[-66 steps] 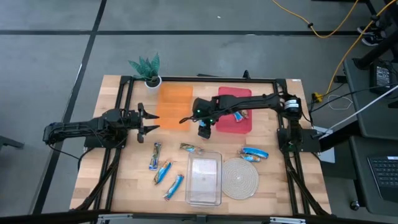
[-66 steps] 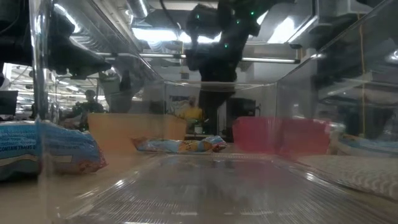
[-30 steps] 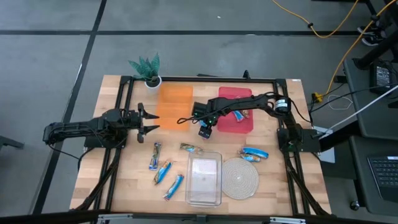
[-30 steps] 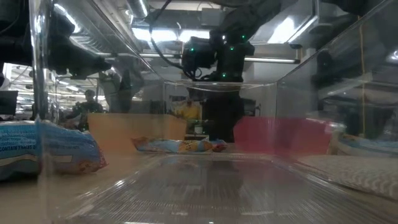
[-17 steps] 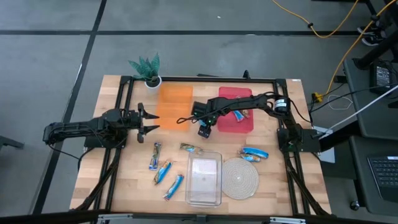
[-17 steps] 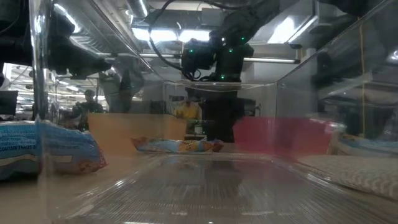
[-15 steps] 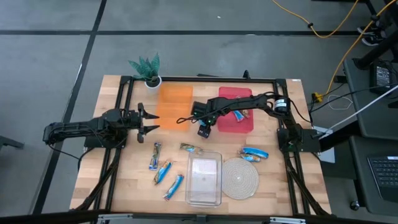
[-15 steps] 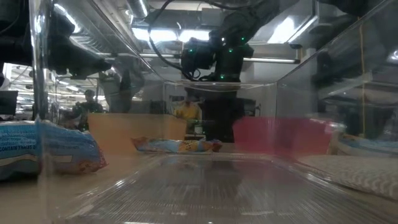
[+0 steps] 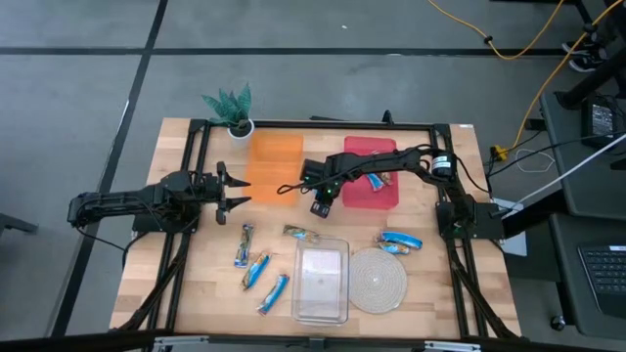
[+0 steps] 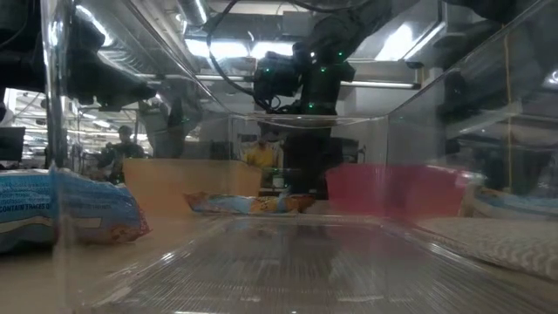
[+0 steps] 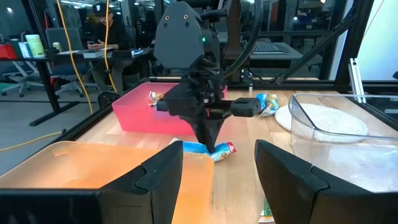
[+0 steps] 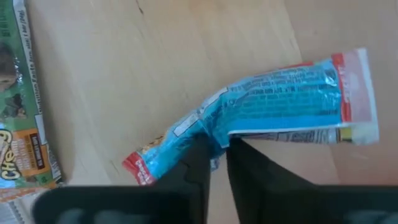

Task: Pick and place Granola Bars by type
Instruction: Put the red granola bar into the red bin

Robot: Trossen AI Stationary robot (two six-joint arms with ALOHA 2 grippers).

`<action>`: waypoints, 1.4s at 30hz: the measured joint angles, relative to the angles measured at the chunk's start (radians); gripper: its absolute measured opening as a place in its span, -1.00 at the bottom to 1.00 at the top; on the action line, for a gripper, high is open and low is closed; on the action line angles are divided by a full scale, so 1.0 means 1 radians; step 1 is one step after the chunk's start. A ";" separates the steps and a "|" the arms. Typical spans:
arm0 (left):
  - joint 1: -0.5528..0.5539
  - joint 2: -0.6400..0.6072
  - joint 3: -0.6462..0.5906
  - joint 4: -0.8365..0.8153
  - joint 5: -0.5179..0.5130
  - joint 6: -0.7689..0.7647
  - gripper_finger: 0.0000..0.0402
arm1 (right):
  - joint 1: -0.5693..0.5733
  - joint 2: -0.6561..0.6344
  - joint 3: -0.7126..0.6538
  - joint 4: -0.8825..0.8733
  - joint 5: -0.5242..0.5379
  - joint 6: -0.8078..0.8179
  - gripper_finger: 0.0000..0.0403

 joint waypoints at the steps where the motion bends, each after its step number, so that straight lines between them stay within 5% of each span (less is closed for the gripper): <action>1: 0.000 0.000 0.000 0.000 0.000 0.000 -0.03 | 0.000 0.000 0.000 -0.001 0.000 -0.001 -0.82; 23: 0.000 0.000 0.000 0.000 0.000 0.000 -0.04 | 0.031 -0.002 0.418 -0.441 0.084 -0.101 -0.90; 42: 0.000 0.000 0.000 0.000 0.000 0.000 -0.03 | 0.043 -0.234 0.443 -0.625 0.265 -0.076 -0.90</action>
